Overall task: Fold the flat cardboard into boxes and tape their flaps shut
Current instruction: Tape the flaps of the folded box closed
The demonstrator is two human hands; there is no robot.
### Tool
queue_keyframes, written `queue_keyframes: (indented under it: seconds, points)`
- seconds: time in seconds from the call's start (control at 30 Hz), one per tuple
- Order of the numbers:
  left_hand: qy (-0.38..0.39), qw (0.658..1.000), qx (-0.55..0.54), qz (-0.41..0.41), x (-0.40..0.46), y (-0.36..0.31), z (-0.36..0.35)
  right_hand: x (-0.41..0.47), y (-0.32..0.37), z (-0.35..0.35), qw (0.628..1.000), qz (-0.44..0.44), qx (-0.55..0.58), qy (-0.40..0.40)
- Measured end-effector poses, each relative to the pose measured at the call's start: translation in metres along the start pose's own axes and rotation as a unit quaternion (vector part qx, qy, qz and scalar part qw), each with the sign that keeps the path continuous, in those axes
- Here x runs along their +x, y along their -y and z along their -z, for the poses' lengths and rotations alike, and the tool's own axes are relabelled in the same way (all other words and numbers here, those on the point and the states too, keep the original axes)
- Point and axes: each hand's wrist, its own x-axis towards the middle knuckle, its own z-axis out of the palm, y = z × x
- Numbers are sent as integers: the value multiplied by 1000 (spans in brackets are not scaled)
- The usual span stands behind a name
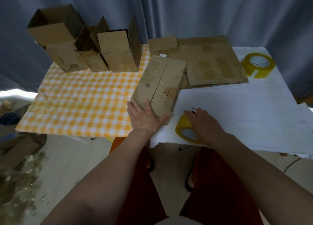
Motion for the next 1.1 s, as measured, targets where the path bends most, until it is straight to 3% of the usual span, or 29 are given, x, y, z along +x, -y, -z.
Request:
queue_keyframes:
  seconds: [0.27,0.43,0.53,0.57,0.63,0.7,0.77,0.83,0.9,0.97,1.1]
  points:
    - [14,1000,-2,-7,0,7,2,6,-6,5,995,20,-100,21]
    - [17,999,-42,0,0,10,2,-3,-35,3,990,0,131,47]
    - [-90,981,-167,36,-14,4,-4,-6,-46,2,974,-9,215,73]
    - [-131,954,-259,75,-23,-1,-9,-6,-47,1,972,-9,222,79]
    - [-136,855,-459,197,-41,-18,-23,-4,-47,0,969,-7,232,86]
    - [-20,743,-599,298,-59,-42,-36,-3,-45,2,967,-5,238,91]
    - [97,626,-707,315,-67,-62,-42,-3,-43,6,964,5,246,102]
    - [146,533,-774,309,-65,-71,-43,-5,-46,13,947,8,289,139]
    - [158,484,-805,304,-59,-74,-40,-6,-48,22,903,-19,389,183]
    - [167,457,-814,318,-58,-76,-37,2,-55,22,861,-88,473,167]
    - [172,419,-822,344,-57,-76,-34,40,-65,8,858,-208,467,44]
